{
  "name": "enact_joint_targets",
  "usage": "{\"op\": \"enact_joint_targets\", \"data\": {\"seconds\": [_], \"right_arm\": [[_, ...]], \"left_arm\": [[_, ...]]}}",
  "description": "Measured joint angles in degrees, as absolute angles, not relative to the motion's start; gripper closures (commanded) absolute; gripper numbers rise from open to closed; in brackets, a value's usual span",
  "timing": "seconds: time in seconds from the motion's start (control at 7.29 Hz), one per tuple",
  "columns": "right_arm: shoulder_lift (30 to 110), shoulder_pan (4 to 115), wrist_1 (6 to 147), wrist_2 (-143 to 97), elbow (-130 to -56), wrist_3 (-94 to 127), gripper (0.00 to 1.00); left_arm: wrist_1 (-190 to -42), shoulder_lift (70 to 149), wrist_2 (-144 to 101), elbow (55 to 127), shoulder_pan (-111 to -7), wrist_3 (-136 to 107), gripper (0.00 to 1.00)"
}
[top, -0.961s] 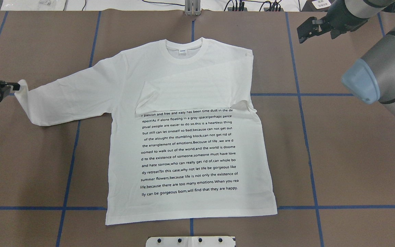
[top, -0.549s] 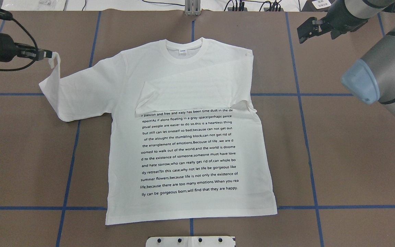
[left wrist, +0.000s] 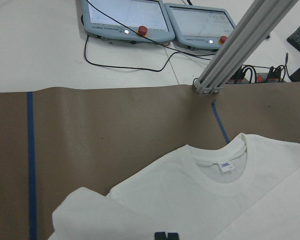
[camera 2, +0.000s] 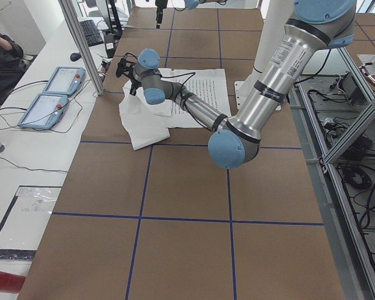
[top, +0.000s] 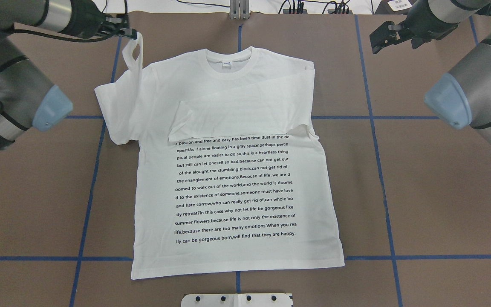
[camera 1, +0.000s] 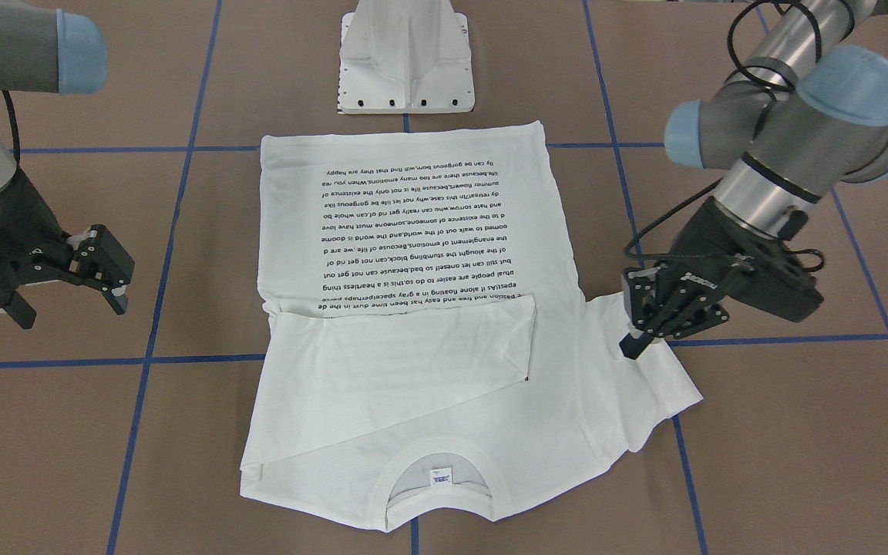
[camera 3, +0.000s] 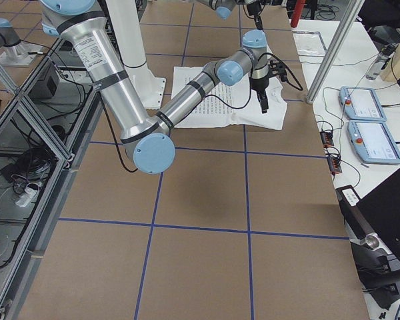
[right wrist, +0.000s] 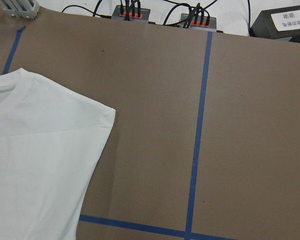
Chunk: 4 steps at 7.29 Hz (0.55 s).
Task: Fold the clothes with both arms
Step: 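Fold the held sleeve across the shirt front with the left gripper and release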
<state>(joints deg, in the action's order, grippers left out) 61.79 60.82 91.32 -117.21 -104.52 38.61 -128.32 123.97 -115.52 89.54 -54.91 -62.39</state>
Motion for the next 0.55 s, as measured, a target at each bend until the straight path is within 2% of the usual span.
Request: {"op": "enact_joint_targets", "data": {"seconds": [0.55], "right_arm": [[62.0, 60.7, 91.2, -117.2, -104.4, 38.7, 0.00]], "left_arm": [[-123.8, 134.6, -104.6, 89.5, -39.7, -73.4, 1.00]]}}
